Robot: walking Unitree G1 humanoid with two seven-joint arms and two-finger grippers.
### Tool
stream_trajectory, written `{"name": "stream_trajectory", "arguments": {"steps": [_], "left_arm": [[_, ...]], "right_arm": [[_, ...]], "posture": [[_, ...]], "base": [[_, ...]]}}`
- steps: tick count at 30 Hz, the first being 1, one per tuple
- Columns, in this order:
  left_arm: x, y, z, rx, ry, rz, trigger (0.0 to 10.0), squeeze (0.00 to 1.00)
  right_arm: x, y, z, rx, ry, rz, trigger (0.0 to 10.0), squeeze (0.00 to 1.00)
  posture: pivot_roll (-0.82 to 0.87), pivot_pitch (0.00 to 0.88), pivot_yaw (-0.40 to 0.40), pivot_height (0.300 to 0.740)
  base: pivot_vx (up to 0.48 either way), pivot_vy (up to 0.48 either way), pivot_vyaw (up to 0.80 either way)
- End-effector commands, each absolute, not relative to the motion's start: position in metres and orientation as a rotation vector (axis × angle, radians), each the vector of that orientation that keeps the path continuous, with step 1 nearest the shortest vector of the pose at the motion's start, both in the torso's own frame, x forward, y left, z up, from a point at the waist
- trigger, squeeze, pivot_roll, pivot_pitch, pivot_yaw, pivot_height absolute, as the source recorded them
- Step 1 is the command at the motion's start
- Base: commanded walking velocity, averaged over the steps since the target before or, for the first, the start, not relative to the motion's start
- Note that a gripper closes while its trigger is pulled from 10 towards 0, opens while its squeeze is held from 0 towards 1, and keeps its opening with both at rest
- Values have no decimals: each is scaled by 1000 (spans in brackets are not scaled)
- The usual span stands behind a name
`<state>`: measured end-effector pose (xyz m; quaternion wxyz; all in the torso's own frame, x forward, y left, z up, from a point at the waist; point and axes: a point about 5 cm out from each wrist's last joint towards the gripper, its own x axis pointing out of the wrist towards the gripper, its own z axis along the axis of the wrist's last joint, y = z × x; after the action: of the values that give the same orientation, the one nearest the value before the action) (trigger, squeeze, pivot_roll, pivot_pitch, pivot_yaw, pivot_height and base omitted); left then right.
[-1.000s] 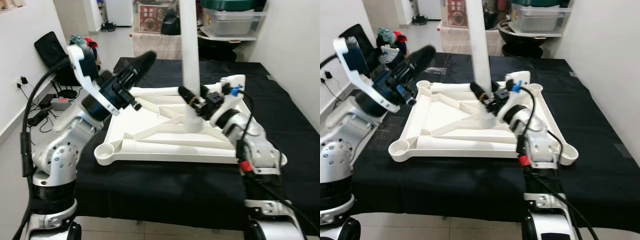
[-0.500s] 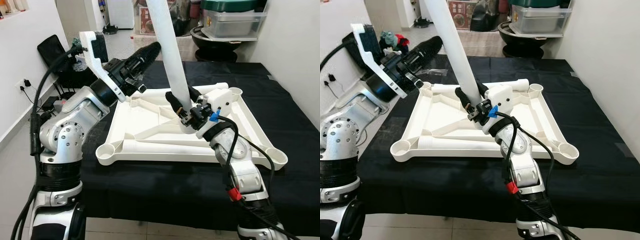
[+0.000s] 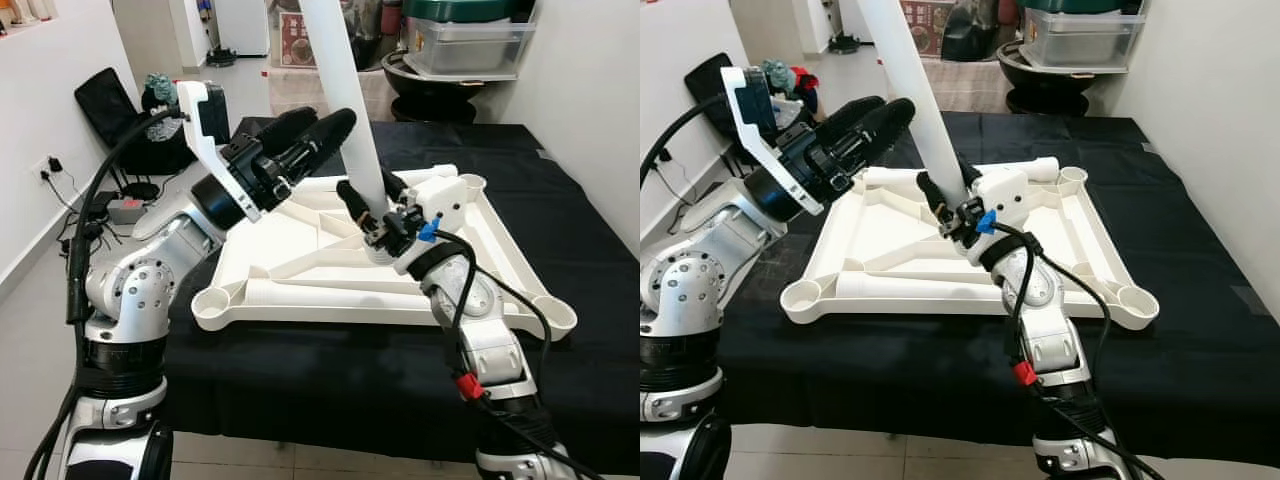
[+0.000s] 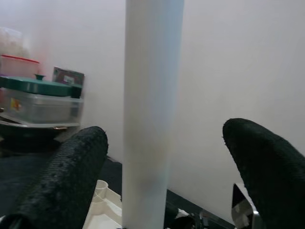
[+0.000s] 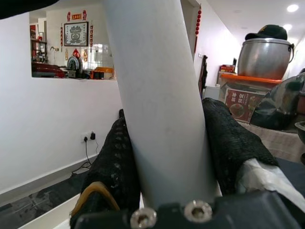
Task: Building children table
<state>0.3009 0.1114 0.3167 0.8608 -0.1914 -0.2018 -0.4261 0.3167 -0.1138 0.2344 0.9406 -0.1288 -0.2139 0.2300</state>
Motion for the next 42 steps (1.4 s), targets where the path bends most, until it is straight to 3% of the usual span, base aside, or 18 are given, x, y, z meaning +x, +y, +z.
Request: {"name": "stream_trajectory", "arguments": {"steps": [1,14,15,16,19,20,21,22,39,40,41,42], "left_arm": [[301,108,316,-383,-431,-868,10000,1000],[317,86,326,-337,-426,-841,10000,1000],[321,81,330,-326,-426,-844,10000,235],[323,77,333,-319,-429,-852,10000,0],[324,74,336,-315,-431,-858,10000,0],[325,73,337,-313,-432,-862,9098,0],[325,73,337,-313,-432,-862,9098,0],[323,71,338,-315,-434,-880,0,0],[321,73,346,-284,-453,-916,0,0],[321,71,346,-268,-452,-930,0,0],[320,70,345,-253,-449,-947,0,0],[320,70,345,-253,-449,-947,0,0]], "right_arm": [[315,-110,241,-259,-459,481,10000,0],[310,-102,241,-252,-468,555,10000,0],[309,-101,241,-254,-469,559,10000,0],[309,-101,241,-256,-471,564,10000,0],[308,-100,241,-257,-472,567,10000,0],[308,-100,241,-258,-472,569,10000,0],[308,-100,241,-258,-472,569,10000,0],[308,-100,242,-260,-472,570,10000,0],[310,-98,237,-330,-423,596,10000,0],[308,-96,233,-346,-399,638,10000,925],[306,-94,229,-360,-376,679,10000,1000],[306,-94,229,-360,-376,679,10000,1000]], "posture": [[-76,0,9,740],[-78,0,12,740],[-80,0,14,740],[-83,0,15,740],[-84,0,15,740],[-84,0,15,740],[-84,0,15,740],[-85,0,17,740],[-71,0,23,740],[-70,0,24,740],[-68,0,25,740],[-68,0,25,740]], "base": [[0,0,0],[0,0,0],[0,0,0],[0,0,0],[0,0,0],[0,0,0],[0,0,0],[0,0,0],[0,0,0],[0,0,0],[0,0,0],[0,0,0]]}}
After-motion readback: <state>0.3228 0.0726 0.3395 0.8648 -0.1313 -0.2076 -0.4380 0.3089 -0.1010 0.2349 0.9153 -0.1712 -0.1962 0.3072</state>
